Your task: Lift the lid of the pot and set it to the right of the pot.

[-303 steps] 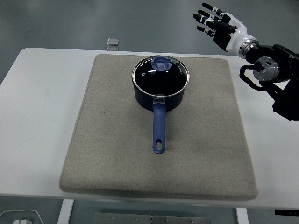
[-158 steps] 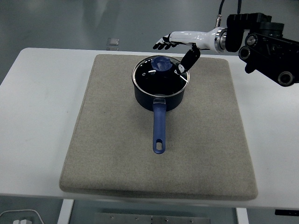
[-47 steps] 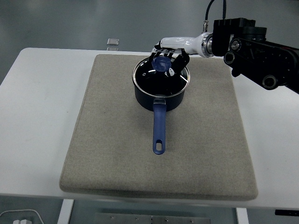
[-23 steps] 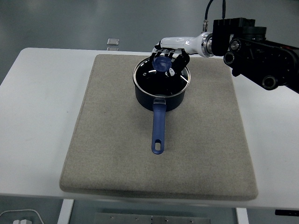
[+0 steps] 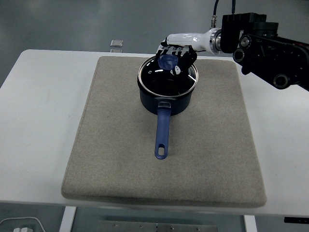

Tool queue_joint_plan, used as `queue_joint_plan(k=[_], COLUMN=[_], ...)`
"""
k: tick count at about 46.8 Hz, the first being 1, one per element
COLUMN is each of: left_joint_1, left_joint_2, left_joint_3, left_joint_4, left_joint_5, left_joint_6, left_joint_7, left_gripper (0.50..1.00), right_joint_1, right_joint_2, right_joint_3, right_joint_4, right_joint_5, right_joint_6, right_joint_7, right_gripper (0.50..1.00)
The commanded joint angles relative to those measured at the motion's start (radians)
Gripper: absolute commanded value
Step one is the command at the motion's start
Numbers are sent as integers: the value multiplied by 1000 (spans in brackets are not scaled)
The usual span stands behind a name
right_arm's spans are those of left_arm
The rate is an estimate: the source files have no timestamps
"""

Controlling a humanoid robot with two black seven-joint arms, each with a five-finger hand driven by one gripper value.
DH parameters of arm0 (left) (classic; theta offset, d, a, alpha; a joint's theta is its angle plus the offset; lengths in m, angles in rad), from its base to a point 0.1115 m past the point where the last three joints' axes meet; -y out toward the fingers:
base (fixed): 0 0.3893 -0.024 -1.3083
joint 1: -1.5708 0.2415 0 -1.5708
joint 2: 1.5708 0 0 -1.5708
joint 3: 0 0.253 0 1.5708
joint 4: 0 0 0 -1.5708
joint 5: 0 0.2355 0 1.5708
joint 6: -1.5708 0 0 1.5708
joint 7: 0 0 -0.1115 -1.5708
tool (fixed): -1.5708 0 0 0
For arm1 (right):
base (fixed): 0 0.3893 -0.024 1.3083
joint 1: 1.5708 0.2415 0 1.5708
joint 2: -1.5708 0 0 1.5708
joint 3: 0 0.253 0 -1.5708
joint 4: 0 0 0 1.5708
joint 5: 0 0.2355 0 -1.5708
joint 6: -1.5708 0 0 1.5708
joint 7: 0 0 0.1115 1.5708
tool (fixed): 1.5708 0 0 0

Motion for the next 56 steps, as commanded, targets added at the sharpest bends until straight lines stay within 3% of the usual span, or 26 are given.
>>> queue_joint_plan(k=[1,11,39,50,56], left_joint_1=[0,0,0,0,0], left_joint_2=[0,0,0,0,0], left_joint_3=[0,0,0,0,0], left_joint_4=[0,0,0,0,0], left_joint_5=[0,0,0,0,0], left_joint_6=[0,0,0,0,0], left_joint_7=[0,0,0,0,0], left_gripper=[1000,1000,1000,1000,1000], right_joint_1=[12,36,-14,-72,-112], right_joint_2=[-7,-46,-302,-316,-326], right_joint_3=[2,7,7,7,5], right_joint_4=[0,0,9,6,3], right_joint_5=[4,15,78,76,75], right_joint_6=[1,9,26,14,-23], right_joint_7=[0,0,14,14,14], right_gripper=[541,500,500,500,500])
